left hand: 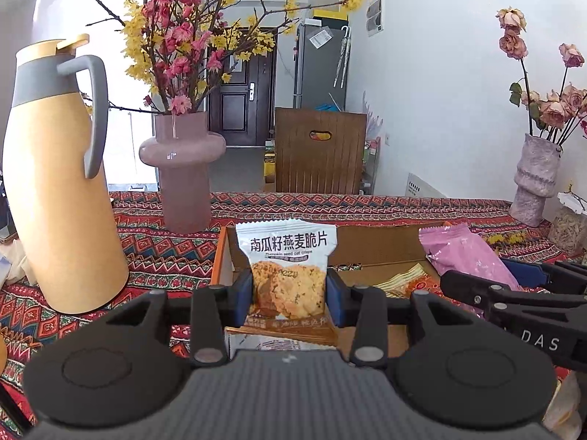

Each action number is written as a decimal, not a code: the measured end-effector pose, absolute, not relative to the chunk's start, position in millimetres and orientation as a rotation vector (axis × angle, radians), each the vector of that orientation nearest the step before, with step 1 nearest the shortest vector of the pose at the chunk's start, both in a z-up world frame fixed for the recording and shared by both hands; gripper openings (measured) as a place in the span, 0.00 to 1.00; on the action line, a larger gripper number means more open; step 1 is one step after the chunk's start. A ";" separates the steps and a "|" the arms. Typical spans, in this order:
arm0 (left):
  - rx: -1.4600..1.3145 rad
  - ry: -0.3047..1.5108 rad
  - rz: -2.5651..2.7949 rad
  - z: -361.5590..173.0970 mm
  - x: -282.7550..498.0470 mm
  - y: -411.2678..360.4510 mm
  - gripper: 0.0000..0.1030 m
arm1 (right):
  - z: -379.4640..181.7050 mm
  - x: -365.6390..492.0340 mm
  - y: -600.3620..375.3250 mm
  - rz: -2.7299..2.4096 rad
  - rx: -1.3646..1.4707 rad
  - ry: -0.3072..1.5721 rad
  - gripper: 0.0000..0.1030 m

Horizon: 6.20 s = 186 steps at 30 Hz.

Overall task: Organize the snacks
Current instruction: 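Carry the oat crisp packet with the left gripper into the box while the right carries the pink packet in, then open both grippers and withdraw both tools from the box toward the pile, then grasp the green snack bar with the right gripper, then grasp the blue-and-white packet with the left gripper while the right lifts the green bar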

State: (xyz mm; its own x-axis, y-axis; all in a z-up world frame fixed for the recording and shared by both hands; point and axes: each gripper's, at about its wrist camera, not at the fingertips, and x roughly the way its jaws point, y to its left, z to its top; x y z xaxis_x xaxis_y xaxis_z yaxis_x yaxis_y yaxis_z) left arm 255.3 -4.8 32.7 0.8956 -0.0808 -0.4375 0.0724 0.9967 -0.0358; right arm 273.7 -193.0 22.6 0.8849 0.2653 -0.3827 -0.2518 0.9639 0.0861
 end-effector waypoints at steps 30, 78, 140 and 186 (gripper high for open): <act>-0.054 0.437 -0.006 20.0 254.3 6.9 0.99 | 4.0 276.6 -200.0 0.244 0.104 0.426 1.00; -0.053 0.396 0.038 54.7 122.7 19.7 1.00 | 44.3 142.7 -191.7 0.293 0.074 0.312 1.00; -0.074 0.558 0.059 -4.7 69.3 61.4 1.00 | -40.5 160.8 -171.5 0.257 -0.008 0.686 0.41; 0.008 0.630 -0.079 7.3 99.2 -35.0 1.00 | -16.6 83.8 -259.5 0.247 0.190 0.438 0.17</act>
State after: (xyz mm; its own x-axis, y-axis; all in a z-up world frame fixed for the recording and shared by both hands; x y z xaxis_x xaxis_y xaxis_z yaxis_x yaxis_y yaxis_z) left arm 99.2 -35.0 7.3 0.8053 -0.0712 -0.5886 0.0762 0.9970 -0.0163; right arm 83.8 -259.5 -16.6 0.8765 0.2761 -0.3943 -0.1949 0.9526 0.2336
